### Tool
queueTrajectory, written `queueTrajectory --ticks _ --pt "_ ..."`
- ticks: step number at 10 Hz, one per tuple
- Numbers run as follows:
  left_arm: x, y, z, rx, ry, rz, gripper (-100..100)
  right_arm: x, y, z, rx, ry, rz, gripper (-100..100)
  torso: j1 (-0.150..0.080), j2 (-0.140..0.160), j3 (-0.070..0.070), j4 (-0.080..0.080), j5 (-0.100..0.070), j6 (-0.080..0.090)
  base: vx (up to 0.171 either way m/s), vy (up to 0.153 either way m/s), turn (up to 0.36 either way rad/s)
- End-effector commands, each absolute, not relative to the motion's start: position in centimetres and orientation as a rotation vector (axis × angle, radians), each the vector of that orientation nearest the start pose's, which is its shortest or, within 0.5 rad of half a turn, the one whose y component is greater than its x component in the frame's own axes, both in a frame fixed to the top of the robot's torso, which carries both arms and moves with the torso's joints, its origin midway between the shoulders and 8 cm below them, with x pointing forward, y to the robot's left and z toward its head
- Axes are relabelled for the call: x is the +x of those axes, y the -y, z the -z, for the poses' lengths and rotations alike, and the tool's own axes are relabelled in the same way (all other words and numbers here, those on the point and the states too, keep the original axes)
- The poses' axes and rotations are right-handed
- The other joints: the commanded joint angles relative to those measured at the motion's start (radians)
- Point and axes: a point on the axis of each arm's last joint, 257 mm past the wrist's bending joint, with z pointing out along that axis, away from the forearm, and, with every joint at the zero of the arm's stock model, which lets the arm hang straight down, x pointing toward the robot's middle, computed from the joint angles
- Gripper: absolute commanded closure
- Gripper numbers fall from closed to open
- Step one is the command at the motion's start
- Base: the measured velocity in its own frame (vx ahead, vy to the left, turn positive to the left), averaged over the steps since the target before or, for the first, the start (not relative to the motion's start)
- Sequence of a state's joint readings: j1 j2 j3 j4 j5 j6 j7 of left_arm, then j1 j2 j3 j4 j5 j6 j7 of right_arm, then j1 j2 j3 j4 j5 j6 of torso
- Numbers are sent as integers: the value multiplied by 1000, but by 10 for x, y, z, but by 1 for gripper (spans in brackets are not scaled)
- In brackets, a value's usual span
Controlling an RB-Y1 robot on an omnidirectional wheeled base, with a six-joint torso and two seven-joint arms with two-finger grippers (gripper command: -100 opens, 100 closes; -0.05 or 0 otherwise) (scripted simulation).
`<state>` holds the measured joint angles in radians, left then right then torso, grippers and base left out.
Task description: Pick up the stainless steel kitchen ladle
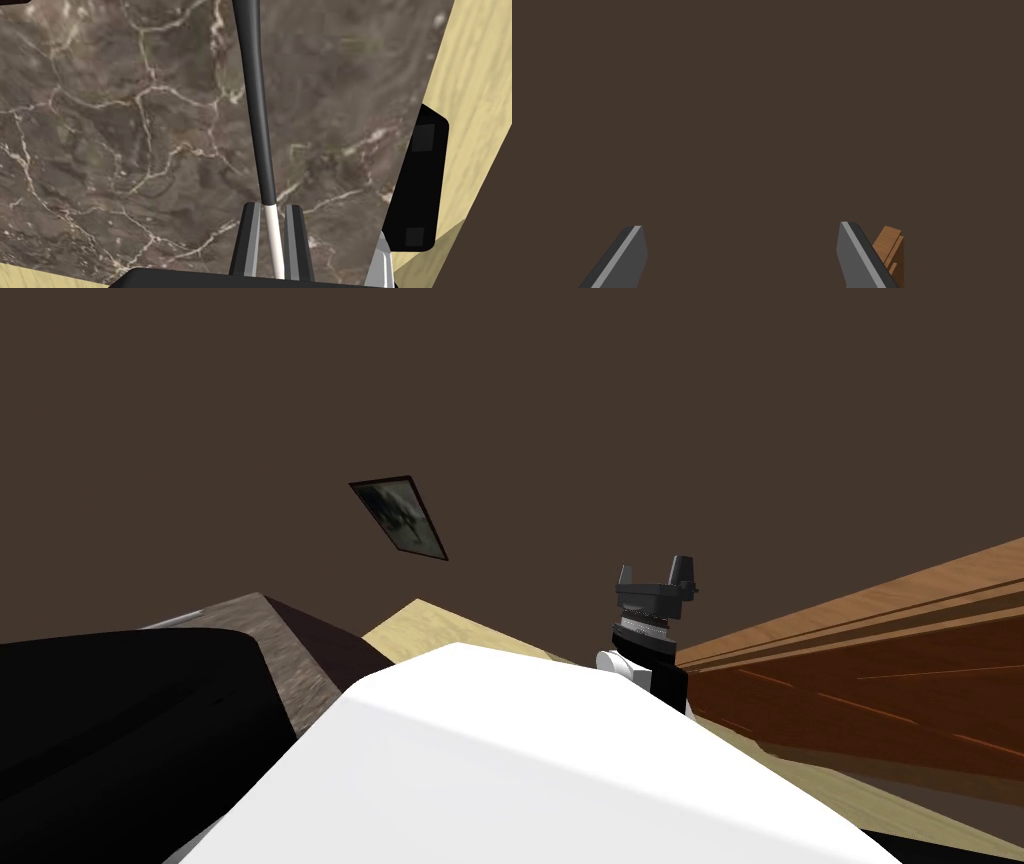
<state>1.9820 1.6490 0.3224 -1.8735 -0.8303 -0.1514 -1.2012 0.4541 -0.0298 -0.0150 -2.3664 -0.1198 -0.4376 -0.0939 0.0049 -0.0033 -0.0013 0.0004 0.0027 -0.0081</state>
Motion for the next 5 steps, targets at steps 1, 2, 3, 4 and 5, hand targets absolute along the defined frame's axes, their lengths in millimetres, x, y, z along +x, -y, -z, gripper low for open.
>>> queueTrajectory --ticks 1,2,3,4,5 --pt "-116 -540 329 -2353 1963 -109 100 336 286 -66 684 -496 -1490 0 0 0 0 0 0 0 22 6 -42" --pt "-123 -539 324 -2344 1972 -109 100 336 286 -66 684 -496 -1490 0 0 0 0 0 0 0 23 7 -66" --pt "-127 -539 321 -2340 1976 -110 100 336 286 -66 684 -496 -1490 0 0 0 0 0 0 1 24 4 -60" --pt "-124 -538 323 -2341 1976 -111 100 336 286 -66 684 -496 -1490 0 -1 0 0 0 -1 1 10 2 -4" --pt "-125 -538 323 -2340 1977 -111 0 336 286 -66 684 -496 -1490 0 -1 0 0 0 0 1 0 0 0"
